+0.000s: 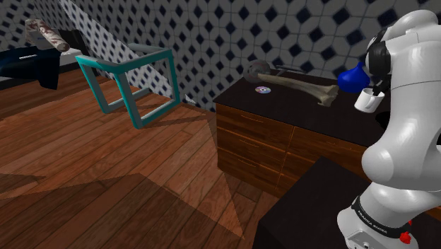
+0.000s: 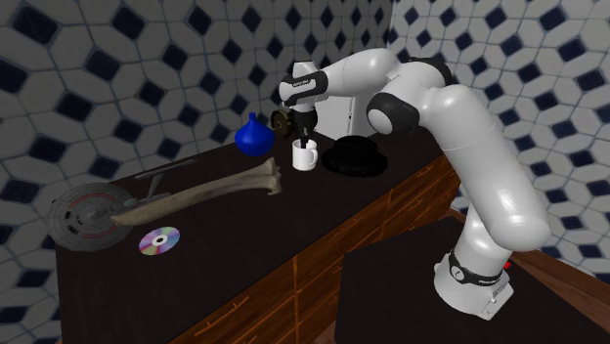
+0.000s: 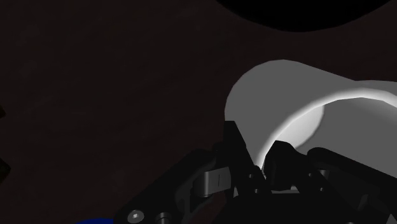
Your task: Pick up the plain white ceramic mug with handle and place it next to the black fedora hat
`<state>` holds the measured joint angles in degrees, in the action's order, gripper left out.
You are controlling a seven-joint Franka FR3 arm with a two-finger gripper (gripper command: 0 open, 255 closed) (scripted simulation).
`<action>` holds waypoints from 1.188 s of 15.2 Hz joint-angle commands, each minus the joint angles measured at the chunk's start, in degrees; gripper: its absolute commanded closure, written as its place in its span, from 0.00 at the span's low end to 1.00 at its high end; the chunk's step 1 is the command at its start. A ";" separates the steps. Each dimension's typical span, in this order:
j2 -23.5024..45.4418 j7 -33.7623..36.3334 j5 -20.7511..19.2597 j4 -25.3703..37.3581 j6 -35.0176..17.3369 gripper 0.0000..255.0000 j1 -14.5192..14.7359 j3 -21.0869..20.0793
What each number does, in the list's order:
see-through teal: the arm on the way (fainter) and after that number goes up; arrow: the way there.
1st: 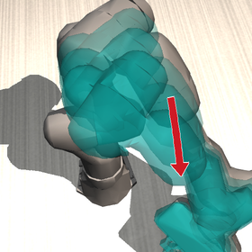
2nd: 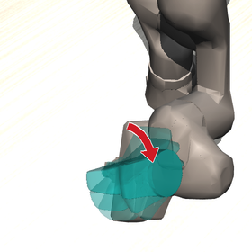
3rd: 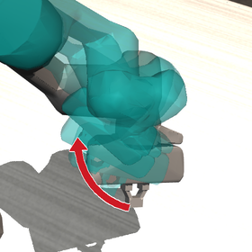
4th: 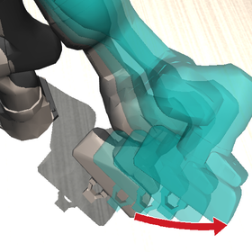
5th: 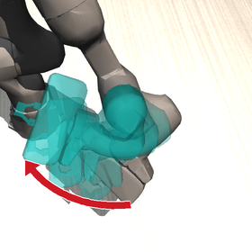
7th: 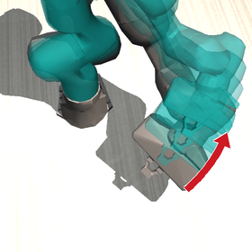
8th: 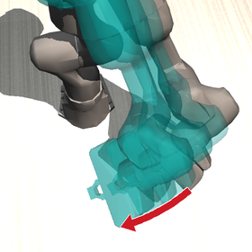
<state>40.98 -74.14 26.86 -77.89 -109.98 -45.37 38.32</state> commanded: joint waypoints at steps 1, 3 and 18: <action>0.00 -0.02 0.01 -0.03 -0.06 1.00 0.00 0.00; -0.01 -0.02 0.01 -0.03 -0.06 1.00 0.00 0.00; -1.92 1.09 -1.39 4.45 5.84 0.00 -0.51 0.94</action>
<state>39.06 -73.07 25.47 -73.49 -104.19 -45.88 39.26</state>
